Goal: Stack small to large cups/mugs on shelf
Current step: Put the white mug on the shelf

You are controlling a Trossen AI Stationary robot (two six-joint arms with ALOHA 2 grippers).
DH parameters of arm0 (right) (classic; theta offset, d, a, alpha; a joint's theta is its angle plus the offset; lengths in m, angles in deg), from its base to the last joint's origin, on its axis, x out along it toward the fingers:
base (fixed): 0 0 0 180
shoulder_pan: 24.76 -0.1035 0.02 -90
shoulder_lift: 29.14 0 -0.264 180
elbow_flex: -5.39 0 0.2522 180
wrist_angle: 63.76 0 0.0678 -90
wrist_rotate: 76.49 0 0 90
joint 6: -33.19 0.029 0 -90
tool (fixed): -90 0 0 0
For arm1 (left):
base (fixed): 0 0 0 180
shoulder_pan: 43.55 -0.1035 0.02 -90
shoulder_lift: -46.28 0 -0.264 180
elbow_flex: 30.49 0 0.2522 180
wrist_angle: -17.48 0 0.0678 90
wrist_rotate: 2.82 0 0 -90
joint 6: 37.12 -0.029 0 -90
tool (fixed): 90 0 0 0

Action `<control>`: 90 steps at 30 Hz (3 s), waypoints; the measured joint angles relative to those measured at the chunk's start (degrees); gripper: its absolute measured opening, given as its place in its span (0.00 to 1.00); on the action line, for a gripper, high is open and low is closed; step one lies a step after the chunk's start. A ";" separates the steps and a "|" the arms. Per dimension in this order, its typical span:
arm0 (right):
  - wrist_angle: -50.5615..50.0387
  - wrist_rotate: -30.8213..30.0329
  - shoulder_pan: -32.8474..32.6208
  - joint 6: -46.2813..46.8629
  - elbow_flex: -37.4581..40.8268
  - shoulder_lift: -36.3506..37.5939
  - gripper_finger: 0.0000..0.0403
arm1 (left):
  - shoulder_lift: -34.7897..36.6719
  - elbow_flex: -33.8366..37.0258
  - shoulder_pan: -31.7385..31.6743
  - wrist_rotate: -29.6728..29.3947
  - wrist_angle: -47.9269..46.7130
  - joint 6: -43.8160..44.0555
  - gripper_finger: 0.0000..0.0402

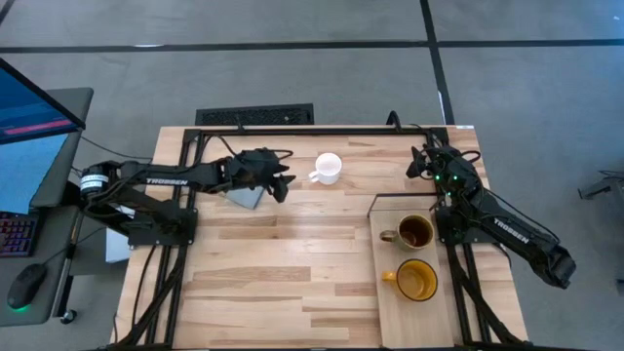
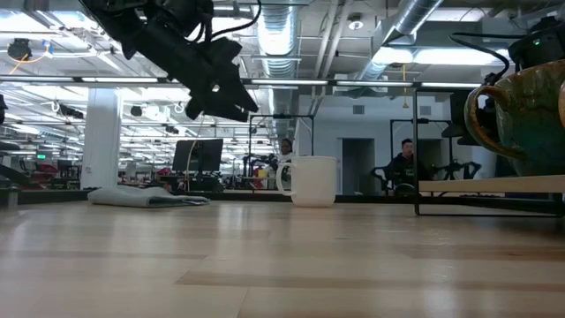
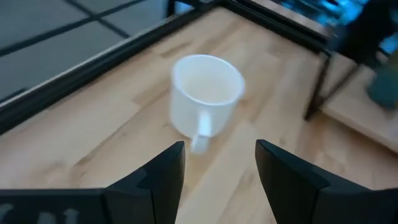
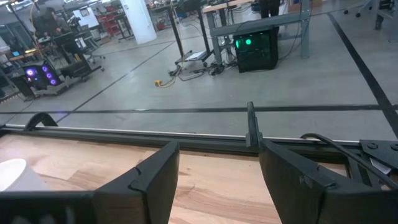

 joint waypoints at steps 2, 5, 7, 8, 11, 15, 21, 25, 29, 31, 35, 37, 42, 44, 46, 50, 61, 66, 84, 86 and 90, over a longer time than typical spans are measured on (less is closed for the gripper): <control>0.00 0.00 0.00 -0.01 0.00 -0.01 0.61 | -1.70 -0.07 0.24 1.09 2.53 -2.47 0.47; -0.01 -0.01 0.00 -0.01 0.00 -0.01 0.61 | -5.78 -0.75 0.32 1.13 7.06 -5.95 0.47; 0.01 -0.05 -0.01 0.00 0.00 0.13 0.61 | -9.24 -2.19 0.14 0.78 6.70 -7.11 0.47; 0.04 -0.02 -0.07 0.00 0.00 0.12 0.61 | -10.99 -3.13 0.07 0.72 6.61 -7.46 0.47; 0.00 -0.04 -0.04 0.00 0.00 0.11 0.61 | -15.52 -5.94 0.09 0.53 7.49 -7.76 0.47; 0.00 -0.04 -0.02 0.00 0.00 0.10 0.61 | -20.11 -9.02 0.11 0.56 6.91 -8.26 0.47; -0.01 0.02 -0.04 0.00 0.00 0.13 0.61 | -23.56 -12.22 0.11 -2.34 2.61 -7.93 0.47; 0.02 0.15 -0.04 0.00 0.00 0.11 0.61 | -24.07 -13.11 0.11 -5.45 1.12 -6.87 0.47; 0.01 0.16 -0.03 0.00 0.00 0.11 0.61 | -24.06 -13.20 0.12 -6.88 1.24 -6.33 0.47; 0.00 0.15 -0.01 0.00 0.00 0.09 0.61 | -24.06 -13.20 0.11 -7.31 1.02 -6.79 0.47; 0.00 0.15 -0.02 0.00 0.00 0.09 0.61 | -24.06 -13.19 -0.12 -2.90 0.82 -7.46 0.47; 0.00 0.16 -0.01 0.00 0.00 0.09 0.61 | -24.06 -13.18 -0.08 -2.33 0.96 -7.25 0.47; 0.00 0.15 -0.02 0.00 0.00 0.09 0.61 | -24.06 -13.18 -0.75 -4.13 1.59 -7.72 0.47; 0.00 0.15 -0.02 0.00 0.00 0.09 0.61 | -24.06 -13.18 -1.44 -3.15 2.10 -7.59 0.47; 0.00 0.15 -0.02 0.00 0.00 0.09 0.61 | -24.56 -13.18 -1.98 -2.37 2.38 -7.47 0.47; 0.00 0.17 -0.02 0.00 0.00 0.09 0.61 | -25.13 -13.06 -2.36 -0.44 3.18 -7.48 0.47; 0.00 0.15 -0.02 0.00 0.00 0.07 0.61 | -28.05 -13.46 -2.23 2.20 8.31 -8.78 0.47; -0.01 0.18 -0.02 0.02 0.00 0.14 0.61 | -31.44 -16.68 -2.23 3.35 7.54 -8.07 0.47; 0.02 0.37 -0.02 0.02 0.00 0.09 0.61 | -33.67 -20.52 -1.89 5.48 1.19 -9.15 0.38; 0.02 0.37 0.00 0.02 0.00 0.09 0.61 | -34.12 -20.65 -1.86 5.44 1.94 -8.10 0.33; 0.00 0.37 0.00 0.02 0.00 0.09 0.61 | -34.35 -20.61 -1.88 5.33 2.34 -6.78 0.23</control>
